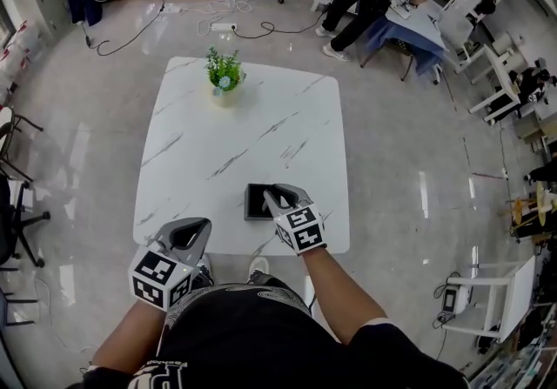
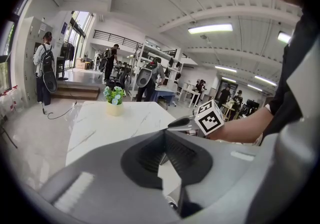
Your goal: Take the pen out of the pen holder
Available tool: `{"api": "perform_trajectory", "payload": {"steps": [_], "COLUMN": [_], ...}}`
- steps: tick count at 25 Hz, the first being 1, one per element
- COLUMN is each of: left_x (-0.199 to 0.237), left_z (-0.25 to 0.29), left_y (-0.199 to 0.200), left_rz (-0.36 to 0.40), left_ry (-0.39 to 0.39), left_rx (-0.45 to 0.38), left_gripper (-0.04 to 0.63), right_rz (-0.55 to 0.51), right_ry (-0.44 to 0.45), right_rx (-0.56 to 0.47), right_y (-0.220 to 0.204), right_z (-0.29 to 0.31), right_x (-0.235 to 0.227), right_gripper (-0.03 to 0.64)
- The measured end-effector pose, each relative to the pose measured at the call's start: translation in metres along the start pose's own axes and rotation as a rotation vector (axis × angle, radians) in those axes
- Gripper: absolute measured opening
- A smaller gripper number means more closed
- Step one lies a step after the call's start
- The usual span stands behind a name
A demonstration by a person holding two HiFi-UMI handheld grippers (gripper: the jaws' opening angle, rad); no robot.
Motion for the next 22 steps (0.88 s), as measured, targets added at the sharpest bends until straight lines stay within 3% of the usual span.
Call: {"api": "perform_trajectory", "payload": {"steps": [11,22], "left_x": [-0.004,-0.005], "left_z": [0.005,0.010], "left_y": [0.002,0.015], "left_rz": [0.008,0.034], "left_ry": [-0.027,-0.050], "left_rx": [-0.006,-0.033], "left_gripper": [0.057,0.057], "right_rz": [0.043,0.089], "right_ry": [0.037,0.028], "right_rx": [-0.028,-0.119], "right_y": [-0.001,0.026], "right_z": [-0.008,-0.042], "right_x": [0.012,0.010], "right_gripper": [0.064,0.064]}}
Point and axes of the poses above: the fingertips, and each gripper's own axes: z forward along the fingers, x to its left, y out of its top, the point moved 5 cm from there along -z, backward along the fingers, and after that the axes turned 4 degrees about -x, right-handed, at the moved point
